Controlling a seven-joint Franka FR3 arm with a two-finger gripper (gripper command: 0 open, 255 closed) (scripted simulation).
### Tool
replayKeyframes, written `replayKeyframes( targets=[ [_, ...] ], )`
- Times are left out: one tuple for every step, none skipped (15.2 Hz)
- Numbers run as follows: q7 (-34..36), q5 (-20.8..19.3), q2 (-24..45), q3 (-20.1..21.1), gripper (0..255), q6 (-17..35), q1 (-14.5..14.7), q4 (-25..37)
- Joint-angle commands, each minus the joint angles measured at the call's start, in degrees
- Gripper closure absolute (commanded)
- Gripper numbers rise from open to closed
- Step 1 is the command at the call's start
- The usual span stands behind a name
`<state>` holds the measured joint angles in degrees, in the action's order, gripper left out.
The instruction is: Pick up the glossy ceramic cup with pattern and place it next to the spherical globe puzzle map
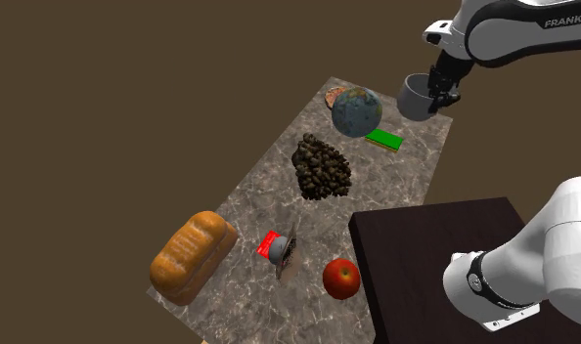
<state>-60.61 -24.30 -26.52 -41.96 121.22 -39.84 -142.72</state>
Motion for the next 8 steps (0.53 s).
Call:
replayKeyframes(
  targets=[
    [-1.06, -0.53, 0.19, -1.08, 255, 0.92, -0.48, -0.46],
    [-1.08, -0.56, 0.66, -1.44, 255, 1.84, -0.39, -0.92],
    [-1.12, -0.59, 1.15, -1.80, 255, 2.76, -0.30, -1.36],
    [-1.15, -0.61, 1.65, -2.17, 255, 3.69, -0.19, -1.80],
    [-1.20, -0.61, 2.18, -2.55, 255, 4.63, -0.07, -2.22],
    [-1.26, -0.59, 2.74, -2.93, 255, 5.58, 0.05, -2.63],
    [-1.33, -0.56, 3.32, -3.33, 255, 6.54, 0.19, -3.03],
    [-1.41, -0.50, 3.92, -3.73, 255, 7.51, 0.35, -3.42]
  ],
)
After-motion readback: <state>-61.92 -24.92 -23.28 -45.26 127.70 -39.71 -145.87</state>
